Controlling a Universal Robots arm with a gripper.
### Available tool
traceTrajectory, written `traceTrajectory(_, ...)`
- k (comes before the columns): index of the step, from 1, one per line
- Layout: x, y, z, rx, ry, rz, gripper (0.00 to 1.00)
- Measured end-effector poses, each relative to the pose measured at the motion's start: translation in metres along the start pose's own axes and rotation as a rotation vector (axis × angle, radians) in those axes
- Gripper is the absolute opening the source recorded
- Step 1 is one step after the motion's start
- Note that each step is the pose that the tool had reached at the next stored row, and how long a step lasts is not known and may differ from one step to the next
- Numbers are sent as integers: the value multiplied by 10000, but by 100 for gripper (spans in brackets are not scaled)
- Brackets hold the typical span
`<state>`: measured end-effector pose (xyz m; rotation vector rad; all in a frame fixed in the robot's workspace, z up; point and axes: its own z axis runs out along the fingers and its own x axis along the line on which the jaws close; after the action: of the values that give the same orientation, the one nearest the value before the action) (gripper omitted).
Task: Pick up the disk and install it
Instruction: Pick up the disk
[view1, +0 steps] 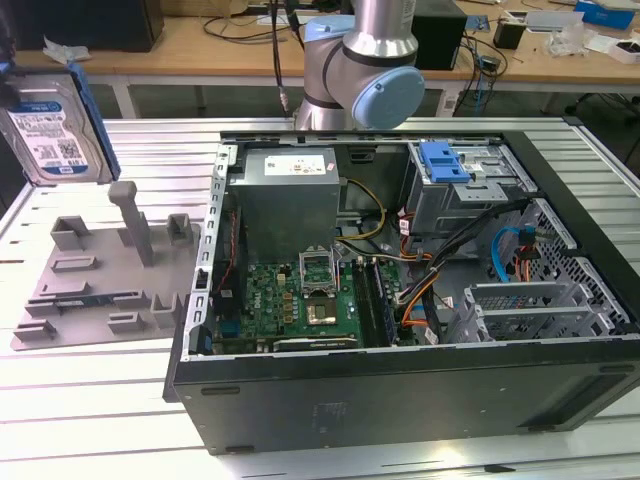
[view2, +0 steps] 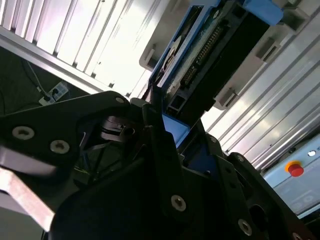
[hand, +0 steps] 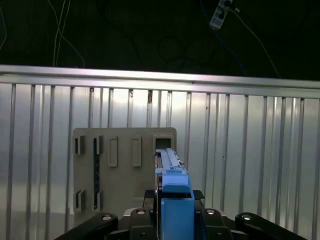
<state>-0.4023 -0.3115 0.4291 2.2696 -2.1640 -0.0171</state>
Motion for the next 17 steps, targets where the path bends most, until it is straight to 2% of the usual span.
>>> traceTrajectory(1,0,-4,-74,1,0,0,37)
traceTrajectory(3,0,-9,-149,-1,0,-1,37)
traceTrajectory(6,0,-28,-341,0,0,-1,37)
traceTrajectory(9,0,-41,-465,-1,1,0,37)
traceTrajectory(14,1,-65,-609,0,1,0,37)
traceTrajectory(17,3,-69,-618,2,0,1,37)
